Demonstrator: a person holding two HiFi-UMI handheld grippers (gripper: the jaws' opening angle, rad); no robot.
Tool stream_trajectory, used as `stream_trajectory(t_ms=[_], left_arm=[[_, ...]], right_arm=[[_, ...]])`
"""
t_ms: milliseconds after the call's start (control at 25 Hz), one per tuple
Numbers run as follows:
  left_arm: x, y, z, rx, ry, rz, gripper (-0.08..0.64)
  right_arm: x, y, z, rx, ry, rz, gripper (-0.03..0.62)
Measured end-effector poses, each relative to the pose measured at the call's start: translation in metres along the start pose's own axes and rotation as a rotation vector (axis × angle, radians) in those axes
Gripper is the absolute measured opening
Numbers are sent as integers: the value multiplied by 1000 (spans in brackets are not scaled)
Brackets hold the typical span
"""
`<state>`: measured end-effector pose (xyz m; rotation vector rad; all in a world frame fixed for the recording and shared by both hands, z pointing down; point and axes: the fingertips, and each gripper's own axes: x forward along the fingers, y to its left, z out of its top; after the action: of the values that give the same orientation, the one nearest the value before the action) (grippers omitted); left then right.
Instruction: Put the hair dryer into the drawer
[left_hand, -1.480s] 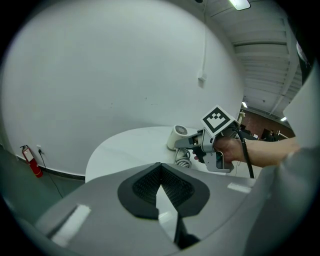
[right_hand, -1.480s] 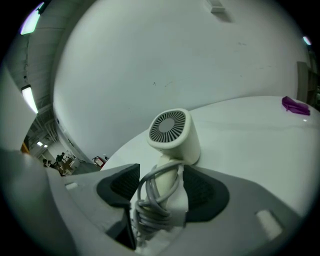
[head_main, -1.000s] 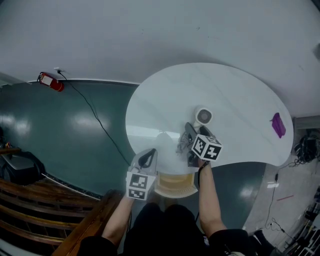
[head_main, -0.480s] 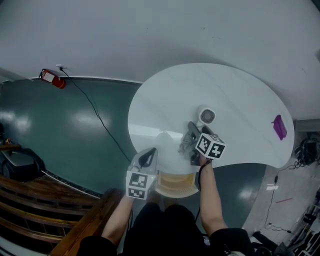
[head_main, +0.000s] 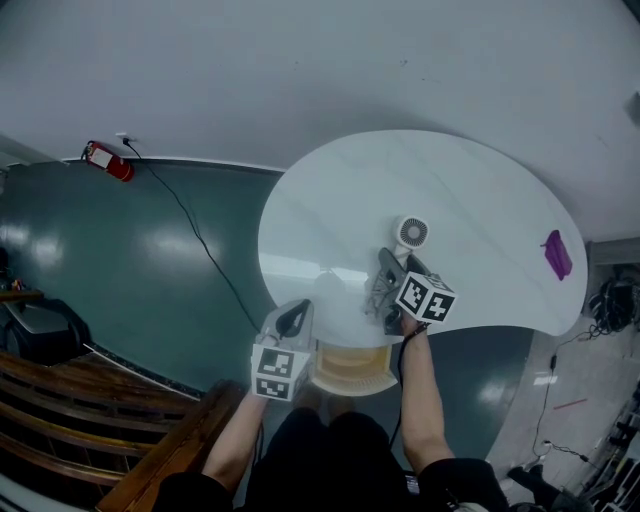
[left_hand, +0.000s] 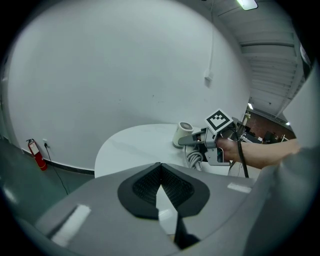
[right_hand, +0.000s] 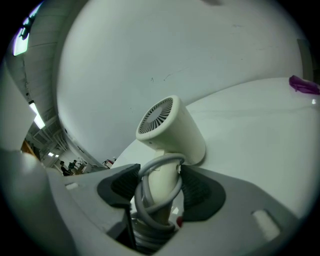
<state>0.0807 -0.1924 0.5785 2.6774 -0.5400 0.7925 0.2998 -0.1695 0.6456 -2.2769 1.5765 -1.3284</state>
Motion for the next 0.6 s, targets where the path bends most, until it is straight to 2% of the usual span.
stream_trajectory(t_ms=[320,600], left_arm=[[-7,-11,0,16,-9,-12,6],[-18,-19,5,27,-26,-19,6]], right_arm=[[-23,7,-2,53,-33,44,255],[-63,22,5,32,-70,68,255]])
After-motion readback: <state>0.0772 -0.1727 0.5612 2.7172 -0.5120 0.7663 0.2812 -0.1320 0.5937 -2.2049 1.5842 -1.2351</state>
